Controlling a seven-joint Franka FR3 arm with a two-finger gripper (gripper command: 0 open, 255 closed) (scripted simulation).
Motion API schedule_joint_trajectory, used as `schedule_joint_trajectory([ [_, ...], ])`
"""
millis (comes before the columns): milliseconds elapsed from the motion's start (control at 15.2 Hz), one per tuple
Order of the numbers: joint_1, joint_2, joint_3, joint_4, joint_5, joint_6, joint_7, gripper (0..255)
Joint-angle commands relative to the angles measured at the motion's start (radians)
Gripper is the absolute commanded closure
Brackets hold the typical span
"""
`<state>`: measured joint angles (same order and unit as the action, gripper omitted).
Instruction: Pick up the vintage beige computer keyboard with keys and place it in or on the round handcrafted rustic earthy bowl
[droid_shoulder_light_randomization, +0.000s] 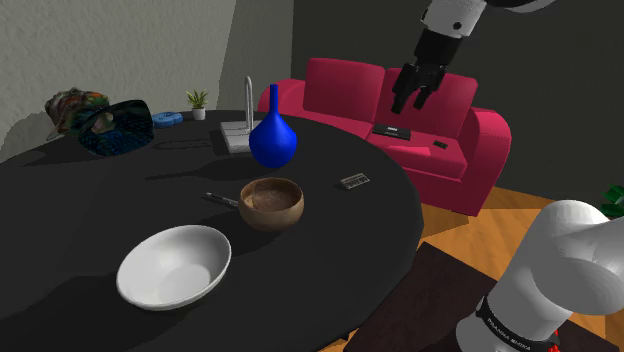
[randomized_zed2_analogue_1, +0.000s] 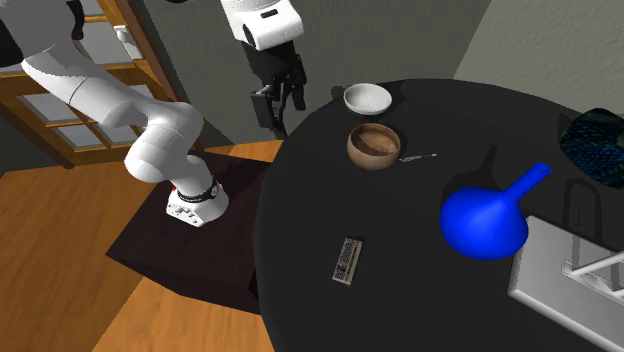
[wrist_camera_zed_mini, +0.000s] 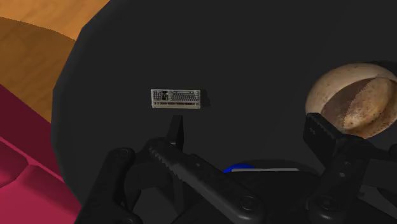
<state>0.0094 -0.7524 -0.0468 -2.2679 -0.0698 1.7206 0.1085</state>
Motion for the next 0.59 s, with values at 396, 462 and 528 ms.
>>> schedule_joint_trajectory([
  [396, 0.074, 0.064, -0.191, -0.081, -0.048, 0.120, -0.388, 0],
  [462, 0.088, 0.083, -0.224, -0.085, -0.055, 0.139, -0.453, 0],
  [528, 0.102, 0.106, -0.256, -0.087, -0.060, 0.158, -0.518, 0],
])
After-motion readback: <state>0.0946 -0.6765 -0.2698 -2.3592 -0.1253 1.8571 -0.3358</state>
